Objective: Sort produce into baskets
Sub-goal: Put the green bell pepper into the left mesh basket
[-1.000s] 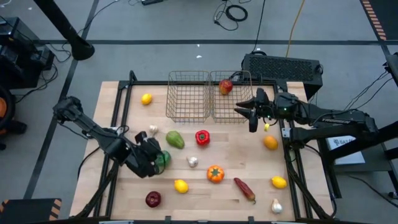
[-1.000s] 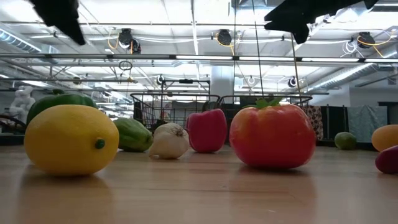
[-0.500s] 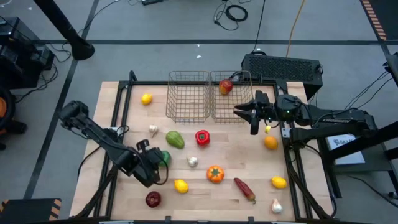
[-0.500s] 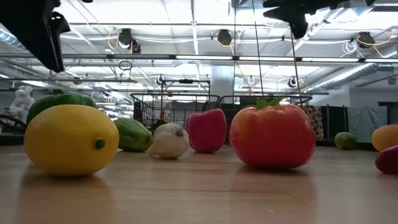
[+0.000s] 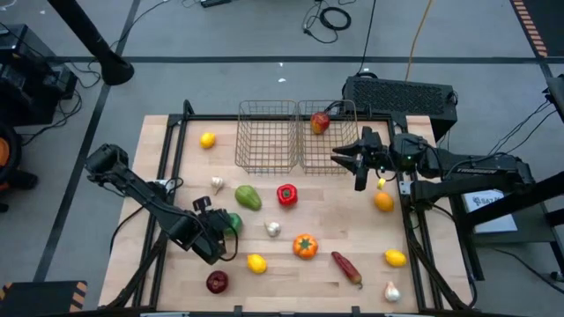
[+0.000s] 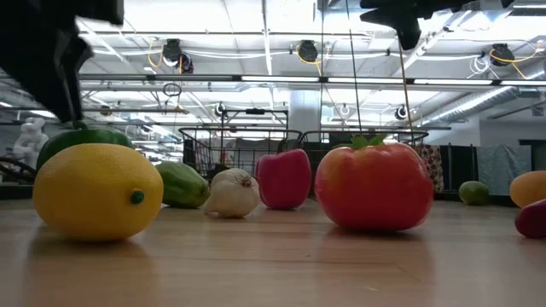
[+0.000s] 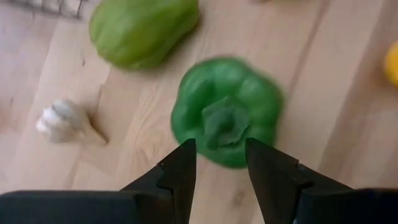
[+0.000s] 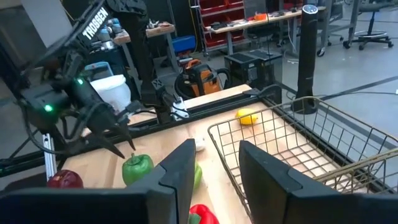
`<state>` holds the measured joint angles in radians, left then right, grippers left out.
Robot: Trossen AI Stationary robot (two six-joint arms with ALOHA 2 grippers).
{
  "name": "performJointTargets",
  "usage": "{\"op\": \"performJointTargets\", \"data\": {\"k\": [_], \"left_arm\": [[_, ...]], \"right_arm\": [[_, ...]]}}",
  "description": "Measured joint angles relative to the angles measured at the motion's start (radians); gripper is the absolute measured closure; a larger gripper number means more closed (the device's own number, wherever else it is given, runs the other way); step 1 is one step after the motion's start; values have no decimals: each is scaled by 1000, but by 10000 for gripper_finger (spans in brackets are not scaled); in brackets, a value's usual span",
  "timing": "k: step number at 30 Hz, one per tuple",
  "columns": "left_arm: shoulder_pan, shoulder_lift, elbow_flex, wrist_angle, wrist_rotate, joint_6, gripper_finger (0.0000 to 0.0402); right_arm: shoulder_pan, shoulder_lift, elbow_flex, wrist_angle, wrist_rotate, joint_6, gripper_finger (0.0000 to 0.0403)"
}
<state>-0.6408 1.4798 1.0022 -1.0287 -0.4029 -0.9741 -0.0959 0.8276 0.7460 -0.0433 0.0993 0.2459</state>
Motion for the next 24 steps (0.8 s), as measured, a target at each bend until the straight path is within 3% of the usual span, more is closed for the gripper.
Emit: {"op": "performJointTargets", "data": {"k": [4, 11, 24], "left_arm": [[1, 0, -18, 11, 0, -58, 268], [3, -1, -19, 30, -6, -13, 292], [75, -1, -19, 122, 37, 41, 295]], "right_arm": [[0, 0, 0, 16, 0, -3, 287], [0, 0, 0, 18, 0, -30, 287], [0, 0, 1, 34, 0, -30, 287]]}}
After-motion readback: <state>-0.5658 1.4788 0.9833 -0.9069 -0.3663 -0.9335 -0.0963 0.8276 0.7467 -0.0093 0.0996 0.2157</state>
